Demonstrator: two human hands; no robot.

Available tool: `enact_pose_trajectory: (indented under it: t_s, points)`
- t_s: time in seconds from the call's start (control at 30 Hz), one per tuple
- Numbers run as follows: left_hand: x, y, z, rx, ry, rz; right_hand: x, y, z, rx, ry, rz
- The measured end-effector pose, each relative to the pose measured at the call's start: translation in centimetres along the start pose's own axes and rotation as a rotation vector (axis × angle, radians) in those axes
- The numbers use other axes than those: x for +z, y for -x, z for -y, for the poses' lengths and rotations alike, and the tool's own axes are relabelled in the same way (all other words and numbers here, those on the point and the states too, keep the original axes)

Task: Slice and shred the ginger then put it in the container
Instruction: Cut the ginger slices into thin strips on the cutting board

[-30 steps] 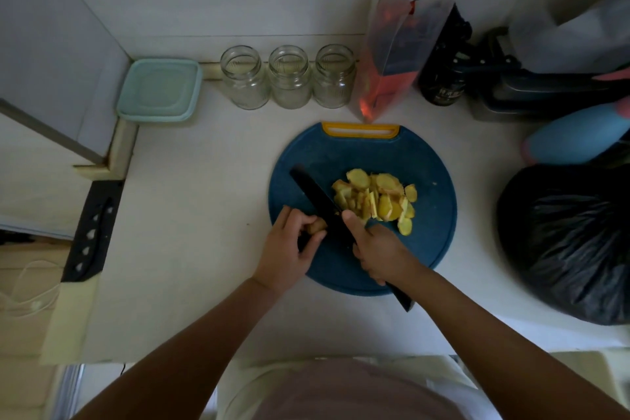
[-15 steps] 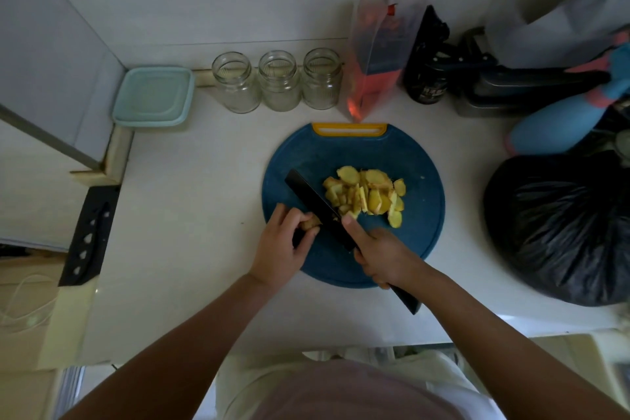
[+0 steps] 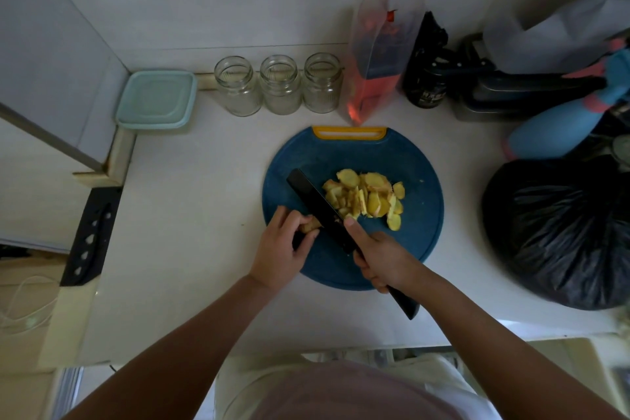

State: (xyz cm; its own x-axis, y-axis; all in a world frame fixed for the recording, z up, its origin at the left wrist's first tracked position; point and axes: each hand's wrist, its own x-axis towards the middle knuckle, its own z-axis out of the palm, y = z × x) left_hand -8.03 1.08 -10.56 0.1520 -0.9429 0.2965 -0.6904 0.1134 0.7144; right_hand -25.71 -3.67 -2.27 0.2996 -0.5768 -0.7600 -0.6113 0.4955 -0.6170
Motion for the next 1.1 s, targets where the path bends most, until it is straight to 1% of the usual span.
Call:
enact_pose_trajectory:
  t_s: [0.2, 0.33, 0.43, 0.6, 0.7, 0.83, 0.9, 0.93, 1.03, 1.1]
  points:
    - [0.0, 0.0, -0.2, 0.0, 0.001, 0.009, 0.2, 0.0, -0.3, -0.023, 0.03, -0.032]
    - [0.0, 0.1, -0.2, -0.015, 0.0, 0.009, 0.7, -0.3, -0.3, -0.077, 0.174, -0.114]
    - [0.0, 0.3, -0.6, -0.025, -0.003, -0.02, 1.0, -0.1, 0.0, -0.107, 0.278, -0.103]
    - [0.1, 0.4, -0.6, -0.041, 0.018, -0.023, 0.9, -0.3, 0.8, -0.06, 0.39, -0.106]
    - [0.0, 0.3, -0.5, -0.054, 0.019, -0.016, 1.0, -0.7, 1.1, -0.015, 0.326, -0.059]
    - [0.0, 0.1, -0.4, -0.061, 0.029, 0.006, 1.5, -1.7, 1.2, -0.021, 0.255, -0.067]
    - [0.0, 0.2, -0.3, -0.069, 0.027, 0.012, 2.2, -2.2, 1.6, -0.028, 0.284, -0.07]
    - [0.0, 0.2, -0.3, -0.073, 0.03, 0.014, 2.6, -2.2, 2.0, -0.019, 0.27, -0.103]
    - [-0.3, 0.2, -0.7, -0.103, 0.043, 0.006, 3.0, -2.8, 2.9, -0.031, 0.244, -0.118]
    - [-0.4, 0.3, -0.8, -0.111, 0.046, 0.002, 2.6, -3.0, 2.9, -0.098, 0.324, -0.096]
